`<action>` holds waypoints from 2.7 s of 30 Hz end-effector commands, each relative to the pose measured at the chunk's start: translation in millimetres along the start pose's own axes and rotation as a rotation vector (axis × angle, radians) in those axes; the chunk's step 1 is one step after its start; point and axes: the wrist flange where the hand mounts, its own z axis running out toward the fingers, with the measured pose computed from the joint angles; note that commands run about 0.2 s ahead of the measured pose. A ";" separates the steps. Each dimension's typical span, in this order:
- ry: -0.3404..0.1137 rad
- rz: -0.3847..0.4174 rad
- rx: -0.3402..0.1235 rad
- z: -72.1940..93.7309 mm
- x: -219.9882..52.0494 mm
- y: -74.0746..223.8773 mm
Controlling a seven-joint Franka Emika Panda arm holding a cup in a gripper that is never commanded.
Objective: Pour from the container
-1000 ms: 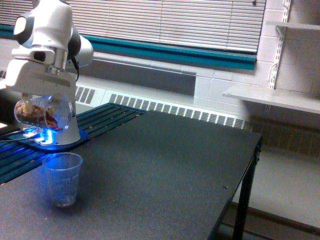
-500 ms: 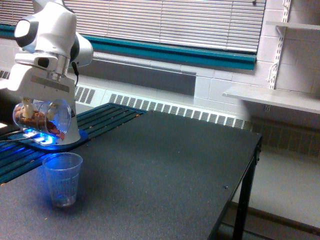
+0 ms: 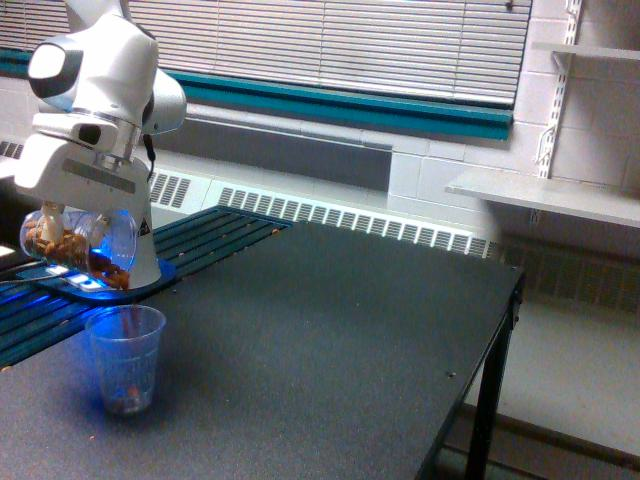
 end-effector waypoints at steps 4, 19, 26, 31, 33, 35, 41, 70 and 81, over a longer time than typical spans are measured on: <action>0.010 0.009 -0.029 1.8 2.0 1.5; 0.016 -0.030 -0.069 3.0 4.4 0.5; 0.014 -0.051 -0.079 4.5 3.7 -2.6; 0.014 -0.063 -0.086 5.8 2.7 -3.3; 0.015 -0.069 -0.092 6.0 2.7 -3.5; 0.013 -0.074 -0.096 6.8 1.7 -3.6; 0.005 -0.087 -0.115 9.2 -0.6 -3.0; -0.001 -0.164 -0.171 8.5 6.8 -18.7; -0.016 -0.203 -0.209 8.3 8.2 -24.6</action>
